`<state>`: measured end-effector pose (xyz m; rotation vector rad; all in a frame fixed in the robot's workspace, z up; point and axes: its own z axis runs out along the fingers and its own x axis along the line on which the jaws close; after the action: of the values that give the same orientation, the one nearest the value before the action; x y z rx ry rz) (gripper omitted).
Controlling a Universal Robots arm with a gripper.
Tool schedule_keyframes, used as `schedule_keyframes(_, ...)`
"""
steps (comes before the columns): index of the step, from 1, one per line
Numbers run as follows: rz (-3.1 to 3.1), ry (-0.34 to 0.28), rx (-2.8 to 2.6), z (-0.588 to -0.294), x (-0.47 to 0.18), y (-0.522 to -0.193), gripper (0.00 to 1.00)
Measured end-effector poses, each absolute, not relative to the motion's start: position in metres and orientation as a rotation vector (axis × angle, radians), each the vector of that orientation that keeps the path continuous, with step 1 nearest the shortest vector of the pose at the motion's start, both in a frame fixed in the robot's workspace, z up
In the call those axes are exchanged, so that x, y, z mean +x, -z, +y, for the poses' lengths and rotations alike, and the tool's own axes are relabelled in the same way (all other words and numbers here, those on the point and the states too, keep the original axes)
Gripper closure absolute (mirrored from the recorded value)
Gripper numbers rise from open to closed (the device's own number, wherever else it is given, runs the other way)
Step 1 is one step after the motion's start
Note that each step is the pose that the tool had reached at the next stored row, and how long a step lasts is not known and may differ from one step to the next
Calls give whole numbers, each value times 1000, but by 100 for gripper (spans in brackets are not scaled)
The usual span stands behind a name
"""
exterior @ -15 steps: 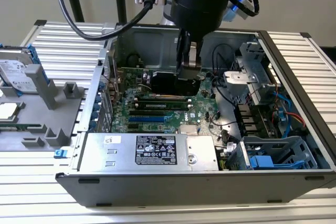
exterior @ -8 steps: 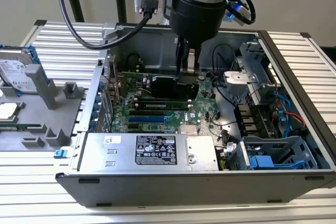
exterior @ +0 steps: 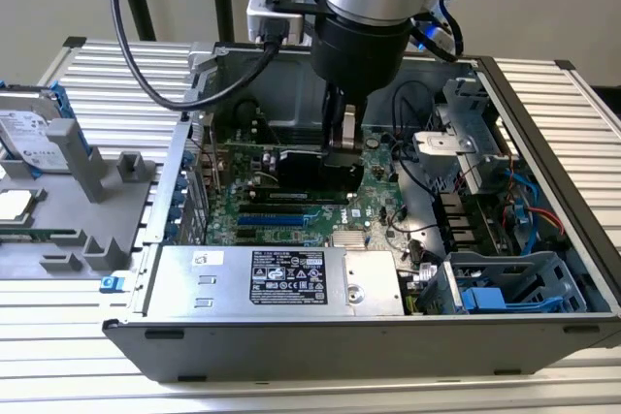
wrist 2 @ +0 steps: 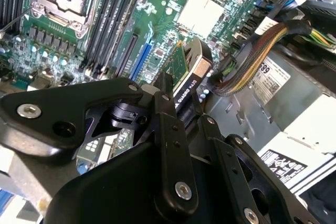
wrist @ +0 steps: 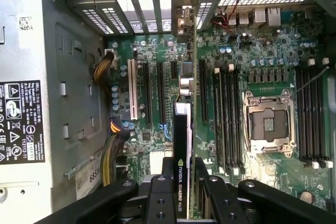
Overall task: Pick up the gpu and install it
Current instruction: 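Insert the gpu into the slot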
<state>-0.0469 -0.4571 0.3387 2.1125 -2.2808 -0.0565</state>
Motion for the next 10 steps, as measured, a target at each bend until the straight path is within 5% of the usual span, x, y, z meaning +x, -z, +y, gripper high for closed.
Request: schedule_keyframes(10, -2281, 57, 2112, -457, -50, -321, 100)
